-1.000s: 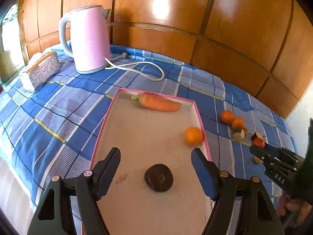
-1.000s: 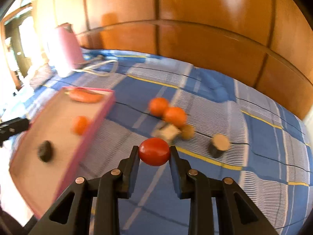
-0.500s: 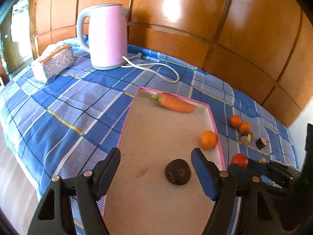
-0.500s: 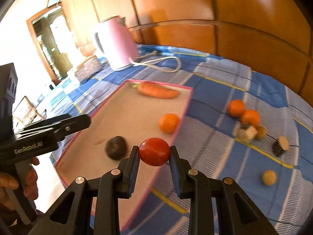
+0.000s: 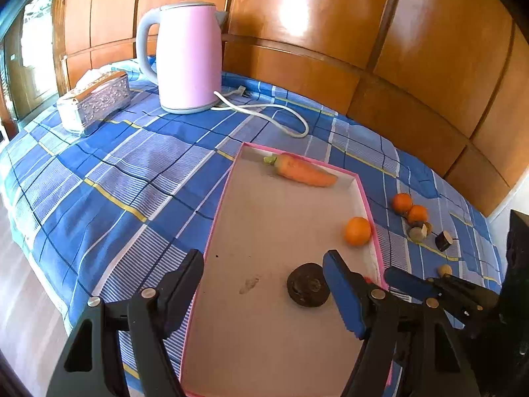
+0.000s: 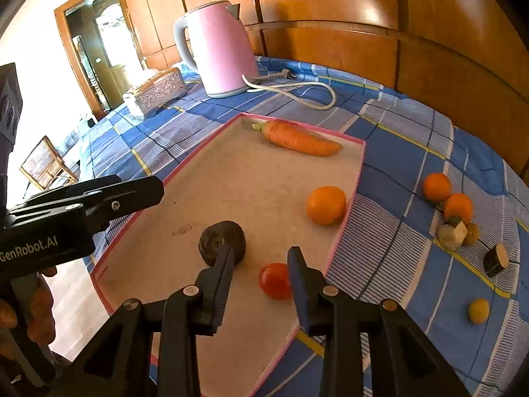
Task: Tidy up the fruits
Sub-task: 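Carry the red tomato with the right tool into the tray and release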
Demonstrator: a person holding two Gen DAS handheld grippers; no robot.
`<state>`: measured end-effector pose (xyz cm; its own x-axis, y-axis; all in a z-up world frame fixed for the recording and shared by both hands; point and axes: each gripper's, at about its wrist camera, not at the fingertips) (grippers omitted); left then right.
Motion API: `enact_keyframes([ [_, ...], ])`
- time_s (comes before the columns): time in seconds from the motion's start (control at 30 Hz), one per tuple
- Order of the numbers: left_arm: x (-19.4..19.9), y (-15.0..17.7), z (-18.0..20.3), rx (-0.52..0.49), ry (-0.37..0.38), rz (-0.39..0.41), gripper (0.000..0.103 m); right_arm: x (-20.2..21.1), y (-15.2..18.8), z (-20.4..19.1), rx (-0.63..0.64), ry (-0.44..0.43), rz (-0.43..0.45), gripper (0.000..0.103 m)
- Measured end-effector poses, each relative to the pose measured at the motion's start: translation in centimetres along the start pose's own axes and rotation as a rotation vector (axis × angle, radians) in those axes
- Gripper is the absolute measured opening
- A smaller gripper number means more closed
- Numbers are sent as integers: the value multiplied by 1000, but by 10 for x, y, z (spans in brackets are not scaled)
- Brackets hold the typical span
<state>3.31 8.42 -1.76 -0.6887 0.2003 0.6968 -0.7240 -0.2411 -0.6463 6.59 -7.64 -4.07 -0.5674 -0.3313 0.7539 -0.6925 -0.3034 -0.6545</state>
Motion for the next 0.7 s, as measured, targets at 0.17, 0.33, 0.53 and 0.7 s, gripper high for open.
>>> enact_keyframes([
  [0.17,0,1,6,-17,6,-2,75,17,6,12,-53,35,38,34],
  [0.33,-1,3,16,-44,17,-11,75,31,10,29,-110,77,65,34],
  [0.53,-3,6,25,-65,34,-31,75,45,19,58,-184,136,83,34],
  [0.7,-6,9,33,-78,65,-53,75,50,40,88,-263,188,67,34],
])
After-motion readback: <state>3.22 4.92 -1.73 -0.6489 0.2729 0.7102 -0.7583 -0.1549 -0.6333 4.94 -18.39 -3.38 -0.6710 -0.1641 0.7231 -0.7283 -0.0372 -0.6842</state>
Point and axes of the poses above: each gripper's, at about its wrist camera, not at the fingertips, and x roughly against the way its jaws point, z to its right, y to its underside, and after that the axes turned 10 degrees about y, right-handed
